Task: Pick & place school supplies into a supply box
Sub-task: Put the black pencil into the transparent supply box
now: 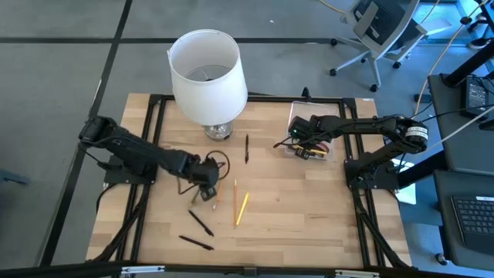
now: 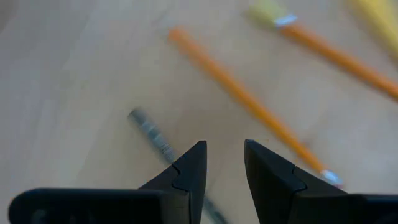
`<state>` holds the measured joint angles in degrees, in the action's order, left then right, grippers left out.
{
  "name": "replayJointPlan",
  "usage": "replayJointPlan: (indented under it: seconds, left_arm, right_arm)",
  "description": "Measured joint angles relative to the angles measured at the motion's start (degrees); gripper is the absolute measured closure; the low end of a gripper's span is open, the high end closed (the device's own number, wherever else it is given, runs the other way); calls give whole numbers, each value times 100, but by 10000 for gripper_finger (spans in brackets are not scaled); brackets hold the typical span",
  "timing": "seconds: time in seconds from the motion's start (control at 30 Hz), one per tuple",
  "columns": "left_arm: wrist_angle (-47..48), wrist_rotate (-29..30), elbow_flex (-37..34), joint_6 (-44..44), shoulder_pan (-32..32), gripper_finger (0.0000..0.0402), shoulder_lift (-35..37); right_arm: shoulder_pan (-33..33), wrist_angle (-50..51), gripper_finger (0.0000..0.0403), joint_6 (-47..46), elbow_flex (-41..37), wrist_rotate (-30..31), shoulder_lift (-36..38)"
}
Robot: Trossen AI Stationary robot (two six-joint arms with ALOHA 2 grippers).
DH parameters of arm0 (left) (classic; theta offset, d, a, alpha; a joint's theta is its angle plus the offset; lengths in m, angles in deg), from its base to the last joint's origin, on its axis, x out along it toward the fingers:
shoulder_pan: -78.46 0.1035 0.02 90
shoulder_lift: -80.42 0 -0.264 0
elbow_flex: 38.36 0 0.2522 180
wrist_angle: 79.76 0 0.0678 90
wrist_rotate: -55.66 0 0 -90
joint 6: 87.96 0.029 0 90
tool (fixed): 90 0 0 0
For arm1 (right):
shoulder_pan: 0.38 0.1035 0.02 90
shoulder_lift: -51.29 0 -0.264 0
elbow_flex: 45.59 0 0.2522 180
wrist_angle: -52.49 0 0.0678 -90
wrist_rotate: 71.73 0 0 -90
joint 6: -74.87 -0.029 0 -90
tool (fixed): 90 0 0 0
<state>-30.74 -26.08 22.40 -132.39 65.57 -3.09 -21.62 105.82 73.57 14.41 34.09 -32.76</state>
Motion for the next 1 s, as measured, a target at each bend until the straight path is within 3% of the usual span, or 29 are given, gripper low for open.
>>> replayJointPlan:
  seconds: [0.2,0.37,0.7,0.83,1.0]
  left_arm:
    - [255,-548,0,-390,340,302,-563]
    - [192,-641,16,-548,466,302,-880]
    - [216,-900,2,-554,570,302,-866]
    - [526,-1043,-6,679,597,302,-522]
    - [1606,-973,-13,2344,562,302,-181]
  right_arm:
    - [0,4,274,2,0,0,0]
    - [0,-2,274,2,0,0,0]
    - [0,-82,274,26,0,1,0]
    - [0,-92,274,26,0,0,0]
    - [0,-110,274,23,0,2,0]
